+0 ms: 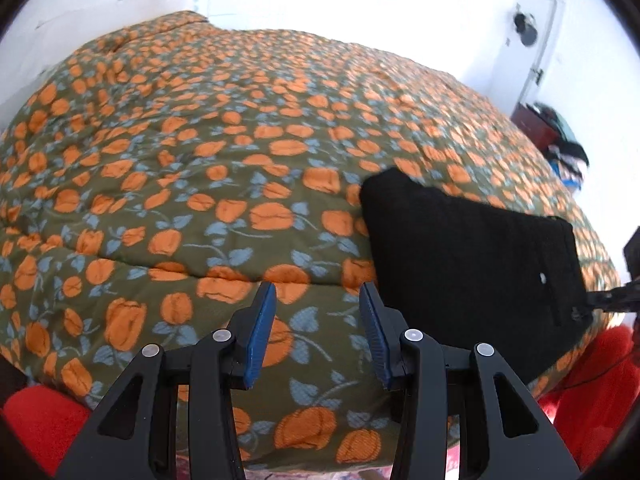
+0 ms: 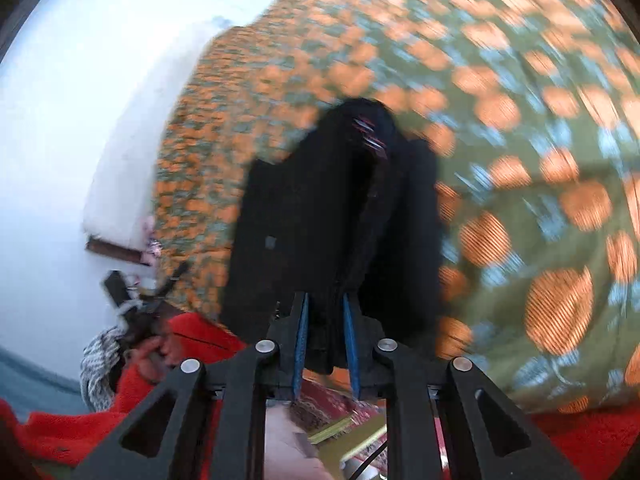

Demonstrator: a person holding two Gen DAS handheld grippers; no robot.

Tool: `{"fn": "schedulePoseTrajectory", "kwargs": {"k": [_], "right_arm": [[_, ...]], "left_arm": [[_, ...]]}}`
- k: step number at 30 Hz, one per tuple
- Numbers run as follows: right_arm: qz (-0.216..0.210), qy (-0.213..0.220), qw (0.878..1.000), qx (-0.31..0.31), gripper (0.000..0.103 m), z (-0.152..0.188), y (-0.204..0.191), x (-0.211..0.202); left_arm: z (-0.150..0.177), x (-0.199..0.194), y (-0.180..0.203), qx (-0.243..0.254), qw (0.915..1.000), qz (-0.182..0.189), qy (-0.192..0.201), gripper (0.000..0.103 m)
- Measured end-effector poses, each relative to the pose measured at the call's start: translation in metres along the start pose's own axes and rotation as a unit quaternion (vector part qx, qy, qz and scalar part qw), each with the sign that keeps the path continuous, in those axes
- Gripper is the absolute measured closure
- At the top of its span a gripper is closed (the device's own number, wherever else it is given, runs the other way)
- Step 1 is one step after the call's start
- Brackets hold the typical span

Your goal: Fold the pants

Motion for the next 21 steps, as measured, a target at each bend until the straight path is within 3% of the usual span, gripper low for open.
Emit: {"fn": "schedulePoseTrajectory", "kwargs": {"k": [2, 5, 9, 12, 14, 16, 18, 21], "right_arm": [[0.004, -0.004, 1.0, 0.013, 0.088, 0.004, 0.019, 0.001], [0.008, 0.004, 1.0, 0.001, 0.082, -0.004, 0.012, -0.004], [0.086, 0.046, 0.988, -0.12, 0.081, -0.036, -0.025, -0.024], [0.084, 0.066, 0.975, -0.193, 0.08, -0.056, -0.067, -0.026], [0.077, 0.072, 0.969, -0.224, 0.073, -0.066, -0.089, -0.015], [0.053, 0.071, 0.97, -0.227, 0.07, -0.074, -0.1, 0.008], [0.082, 0.055, 0.97, -0.221, 0.069, -0.076, -0.083, 0.038], [0.15, 0.018, 0.967, -0.204, 0.082, -0.067, -0.032, 0.068]], "left_arm": [[0.004, 0.002, 0.009, 0.019, 0.9998, 0.002, -0.01, 0.059], [0.009, 0.004, 0.017, 0.04, 0.999, 0.0, -0.017, 0.059], [0.013, 0.007, 0.024, 0.048, 0.9986, 0.001, -0.023, 0.059], [0.017, 0.011, 0.031, 0.059, 0.9977, 0.0, -0.034, 0.059], [0.019, 0.013, 0.036, 0.068, 0.9969, -0.002, -0.038, 0.059], [0.021, 0.014, 0.038, 0.074, 0.9963, -0.008, -0.043, 0.059], [0.022, 0.013, 0.038, 0.076, 0.996, -0.011, -0.046, 0.059], [0.022, 0.007, 0.035, 0.075, 0.9962, -0.015, -0.043, 0.057]]}}
Point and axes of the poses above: each gripper's, at about its wrist camera, not at the fingertips, and x roughly the way its jaws point, y to its right, z to its underside, the point moved 8 cm from there along x, roughly the way its jaws point, and after that the axes turned 9 degrees about y, right-handed, at the moved point
